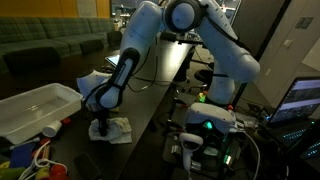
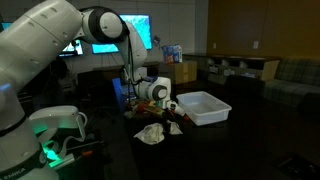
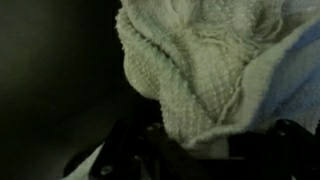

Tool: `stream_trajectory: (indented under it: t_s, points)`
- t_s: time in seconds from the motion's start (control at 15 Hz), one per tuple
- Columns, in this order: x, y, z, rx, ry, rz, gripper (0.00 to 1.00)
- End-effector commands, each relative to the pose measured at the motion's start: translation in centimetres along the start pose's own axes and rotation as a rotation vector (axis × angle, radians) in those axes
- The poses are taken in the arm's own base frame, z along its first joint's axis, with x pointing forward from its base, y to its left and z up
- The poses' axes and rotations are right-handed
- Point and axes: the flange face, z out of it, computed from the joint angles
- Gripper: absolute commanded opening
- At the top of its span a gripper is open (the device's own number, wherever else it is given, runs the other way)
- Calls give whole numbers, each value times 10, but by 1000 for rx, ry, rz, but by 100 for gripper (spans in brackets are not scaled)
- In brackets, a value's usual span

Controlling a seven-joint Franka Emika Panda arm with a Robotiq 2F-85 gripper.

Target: Use the towel to push all contents to the left

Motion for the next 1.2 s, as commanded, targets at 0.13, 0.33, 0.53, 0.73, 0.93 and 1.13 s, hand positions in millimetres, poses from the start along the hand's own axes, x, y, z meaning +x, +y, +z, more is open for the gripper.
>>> stream_trajectory:
  t_s: [0.13,0.33,0.53,0.73,0.93,1.13]
  points:
    - [-21,-43,-3,35,-90,-78,1]
    - [-21,-69,-8,57,-98,-144,1]
    - [-12,-90,-9,73,-95,-194,1]
    - [-1,-101,-11,82,-97,-206,1]
    - [11,-109,-15,90,-97,-201,1]
    - [22,-118,-22,124,-98,-203,1]
